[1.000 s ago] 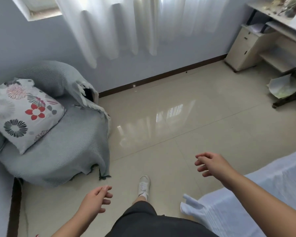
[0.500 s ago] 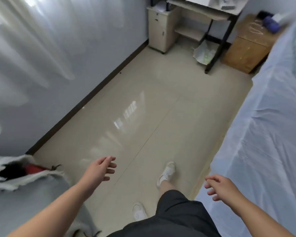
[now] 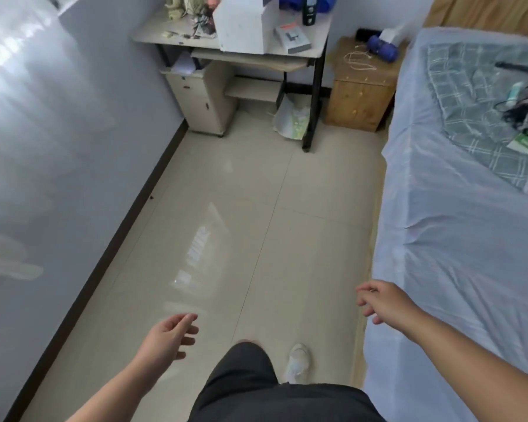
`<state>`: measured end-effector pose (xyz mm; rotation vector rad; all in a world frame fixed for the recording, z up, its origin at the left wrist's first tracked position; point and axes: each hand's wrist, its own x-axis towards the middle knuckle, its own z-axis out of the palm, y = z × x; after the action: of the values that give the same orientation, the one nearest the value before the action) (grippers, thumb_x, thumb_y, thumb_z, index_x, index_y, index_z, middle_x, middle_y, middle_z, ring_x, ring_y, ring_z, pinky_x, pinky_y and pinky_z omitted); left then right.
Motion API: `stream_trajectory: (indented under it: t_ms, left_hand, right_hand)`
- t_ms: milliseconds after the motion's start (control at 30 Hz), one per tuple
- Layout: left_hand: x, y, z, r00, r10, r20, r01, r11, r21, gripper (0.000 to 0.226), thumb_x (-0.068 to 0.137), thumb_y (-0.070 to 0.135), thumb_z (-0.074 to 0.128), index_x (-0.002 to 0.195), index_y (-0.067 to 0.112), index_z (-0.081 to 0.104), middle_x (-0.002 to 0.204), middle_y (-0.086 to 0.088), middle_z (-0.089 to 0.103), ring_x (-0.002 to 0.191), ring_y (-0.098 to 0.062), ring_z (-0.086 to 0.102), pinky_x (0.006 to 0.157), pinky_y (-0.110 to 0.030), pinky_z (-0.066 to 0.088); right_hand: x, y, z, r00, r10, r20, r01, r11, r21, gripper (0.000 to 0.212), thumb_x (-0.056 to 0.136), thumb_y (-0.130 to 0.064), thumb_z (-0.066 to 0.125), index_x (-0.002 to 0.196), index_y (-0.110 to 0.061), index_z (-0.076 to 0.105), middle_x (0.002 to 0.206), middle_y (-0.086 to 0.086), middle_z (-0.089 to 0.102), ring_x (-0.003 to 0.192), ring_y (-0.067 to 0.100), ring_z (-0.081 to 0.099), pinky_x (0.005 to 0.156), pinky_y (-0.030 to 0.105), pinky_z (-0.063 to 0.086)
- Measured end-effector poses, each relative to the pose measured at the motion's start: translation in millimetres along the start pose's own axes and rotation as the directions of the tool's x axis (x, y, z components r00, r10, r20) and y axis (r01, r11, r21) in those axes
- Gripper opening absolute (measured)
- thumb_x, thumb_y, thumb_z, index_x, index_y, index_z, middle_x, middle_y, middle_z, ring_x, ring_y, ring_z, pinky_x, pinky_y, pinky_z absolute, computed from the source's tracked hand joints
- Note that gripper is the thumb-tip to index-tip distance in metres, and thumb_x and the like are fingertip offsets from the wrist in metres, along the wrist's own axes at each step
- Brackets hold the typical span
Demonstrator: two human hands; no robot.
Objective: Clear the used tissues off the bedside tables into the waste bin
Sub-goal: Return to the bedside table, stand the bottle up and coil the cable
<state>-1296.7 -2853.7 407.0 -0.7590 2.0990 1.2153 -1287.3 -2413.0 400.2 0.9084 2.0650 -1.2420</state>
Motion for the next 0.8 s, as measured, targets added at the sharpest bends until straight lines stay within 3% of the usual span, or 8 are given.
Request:
stream_trajectory:
  t_ms: [233, 367, 633, 800]
  left_hand:
    - [112, 103, 0, 0.998, -0.001, 0.064, -0.003, 0.999, 0.054, 0.015, 0.104, 0.024, 0.066, 0.106, 0.015, 0.078, 0.100, -0.012, 0.080, 0.079, -0.026, 0.070, 0.068, -0.034, 0.049]
    - [182, 185, 3, 0.990, 0.029, 0.141, -0.044, 0.993, 0.106, 0.016, 0.105, 0.024, 0.063, 0.107, 0.016, 0.077, 0.102, -0.012, 0.078, 0.082, -0.026, 0.070, 0.067, -0.033, 0.048]
    - [278, 380, 50, 0.928, 0.194, 0.317, -0.276, 0.932, 0.236, 0.017, 0.105, 0.032, 0.062, 0.106, 0.028, 0.078, 0.099, -0.001, 0.081, 0.089, -0.023, 0.076, 0.069, -0.034, 0.056]
    - [318, 490, 101, 0.896, 0.276, 0.348, -0.369, 0.899, 0.236, 0.017, 0.105, 0.032, 0.062, 0.104, 0.027, 0.078, 0.096, 0.001, 0.081, 0.084, -0.020, 0.075, 0.065, -0.032, 0.056]
  right_hand:
    - [94, -111, -53, 0.993, -0.059, -0.105, 0.067, 0.995, 0.078, 0.015, 0.095, -0.019, 0.058, 0.101, -0.024, 0.071, 0.095, 0.003, 0.076, 0.081, 0.023, 0.074, 0.067, 0.035, 0.060]
    - [123, -145, -74, 0.984, 0.015, -0.180, 0.009, 0.992, 0.128, 0.015, 0.096, -0.017, 0.058, 0.100, -0.025, 0.070, 0.095, 0.002, 0.076, 0.084, 0.024, 0.075, 0.066, 0.033, 0.059]
    - [154, -138, -101, 0.960, 0.189, -0.206, -0.149, 0.969, 0.197, 0.010, 0.100, -0.024, 0.059, 0.101, -0.030, 0.067, 0.096, 0.001, 0.075, 0.083, 0.021, 0.074, 0.066, 0.031, 0.058]
    - [193, -126, -132, 0.926, 0.312, -0.212, -0.252, 0.929, 0.270, 0.011, 0.099, -0.022, 0.061, 0.094, -0.028, 0.069, 0.089, 0.005, 0.077, 0.080, 0.026, 0.074, 0.061, 0.031, 0.058]
